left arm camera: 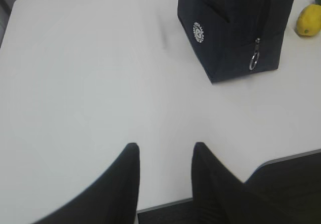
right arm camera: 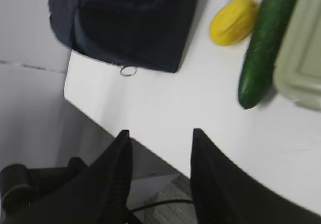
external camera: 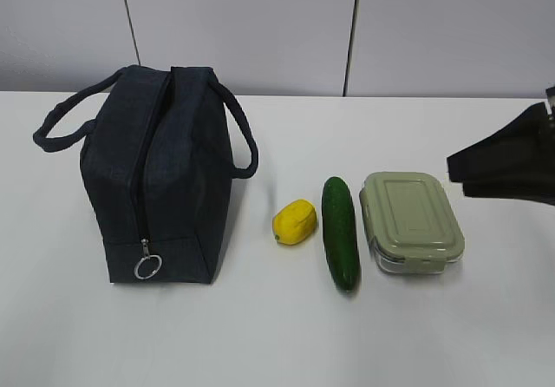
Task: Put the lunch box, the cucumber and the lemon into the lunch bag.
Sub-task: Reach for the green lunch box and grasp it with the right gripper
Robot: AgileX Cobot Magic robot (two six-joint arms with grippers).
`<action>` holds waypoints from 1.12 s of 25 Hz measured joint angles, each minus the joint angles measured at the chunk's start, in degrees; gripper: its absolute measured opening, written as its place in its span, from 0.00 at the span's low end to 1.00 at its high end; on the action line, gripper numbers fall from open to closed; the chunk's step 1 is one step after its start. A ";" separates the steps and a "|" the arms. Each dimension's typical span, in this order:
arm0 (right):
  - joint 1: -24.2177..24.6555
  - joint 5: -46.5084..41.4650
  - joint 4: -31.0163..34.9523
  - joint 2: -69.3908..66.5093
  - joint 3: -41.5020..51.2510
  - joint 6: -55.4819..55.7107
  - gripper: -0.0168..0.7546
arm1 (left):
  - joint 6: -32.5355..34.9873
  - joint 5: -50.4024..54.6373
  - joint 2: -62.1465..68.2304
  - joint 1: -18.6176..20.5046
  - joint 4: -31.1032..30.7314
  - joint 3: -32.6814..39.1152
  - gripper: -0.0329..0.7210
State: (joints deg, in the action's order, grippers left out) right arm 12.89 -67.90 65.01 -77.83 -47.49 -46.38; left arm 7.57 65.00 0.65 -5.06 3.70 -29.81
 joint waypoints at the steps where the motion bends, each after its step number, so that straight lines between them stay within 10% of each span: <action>1: 2.37 0.00 0.00 -1.81 -0.62 -0.56 0.41 | 0.00 0.00 0.00 0.00 0.00 0.00 0.36; 12: 10.60 0.11 -1.91 -13.62 -4.03 -3.44 0.70 | 0.00 0.00 0.00 0.00 0.00 0.00 0.36; 28: 10.63 0.33 -3.52 -28.72 -12.43 -9.91 0.78 | 0.00 0.00 0.00 0.00 0.00 0.00 0.36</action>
State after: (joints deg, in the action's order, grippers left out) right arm 23.52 -67.57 61.49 -106.55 -59.92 -56.29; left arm 7.57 65.00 0.65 -5.06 3.70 -29.81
